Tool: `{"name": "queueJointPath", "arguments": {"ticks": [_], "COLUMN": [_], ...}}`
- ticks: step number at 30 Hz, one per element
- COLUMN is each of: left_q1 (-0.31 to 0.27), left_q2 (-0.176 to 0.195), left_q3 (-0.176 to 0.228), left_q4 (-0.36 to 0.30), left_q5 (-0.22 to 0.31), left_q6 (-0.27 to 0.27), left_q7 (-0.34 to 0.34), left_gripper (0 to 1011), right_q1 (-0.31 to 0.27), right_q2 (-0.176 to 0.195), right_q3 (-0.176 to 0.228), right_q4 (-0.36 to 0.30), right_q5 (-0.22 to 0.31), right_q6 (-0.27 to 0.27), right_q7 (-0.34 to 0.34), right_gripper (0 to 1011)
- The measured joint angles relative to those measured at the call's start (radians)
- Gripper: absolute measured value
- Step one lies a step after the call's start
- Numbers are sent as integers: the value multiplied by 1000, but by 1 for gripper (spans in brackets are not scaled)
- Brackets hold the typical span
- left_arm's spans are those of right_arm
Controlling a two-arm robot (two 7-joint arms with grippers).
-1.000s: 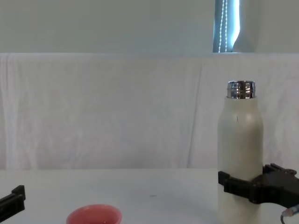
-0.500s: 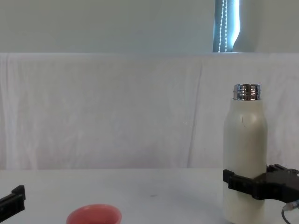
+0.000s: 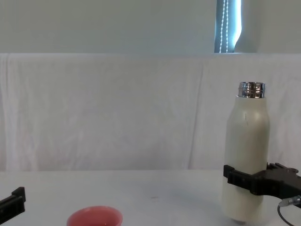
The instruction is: Grasp the thermos with one hand and pour water into the cup lid.
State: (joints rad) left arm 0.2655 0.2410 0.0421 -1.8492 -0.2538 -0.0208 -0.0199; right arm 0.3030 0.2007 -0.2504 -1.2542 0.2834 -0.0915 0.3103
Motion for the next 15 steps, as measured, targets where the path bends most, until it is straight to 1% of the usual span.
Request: {"name": "queueJointPath", "arguments": {"ticks": [3,7,15], "left_q1": [0,0,0], "left_q2": [0,0,0], "left_q3": [0,0,0], "left_q4": [0,0,0], "left_q5": [0,0,0], "left_q6": [0,0,0], "left_q7": [0,0,0], "left_gripper": [1001,1001,1001], "right_q1": [4,9,8], "right_q2": [-5,-6,-4], "right_q3": [0,-5,1], "right_q4": [15,34,44], "right_q5": [-3,-24,-41], "right_q6": [-11,-24,-30], "right_q7": [-3,-11,-14], "right_gripper": [950,951,950]}}
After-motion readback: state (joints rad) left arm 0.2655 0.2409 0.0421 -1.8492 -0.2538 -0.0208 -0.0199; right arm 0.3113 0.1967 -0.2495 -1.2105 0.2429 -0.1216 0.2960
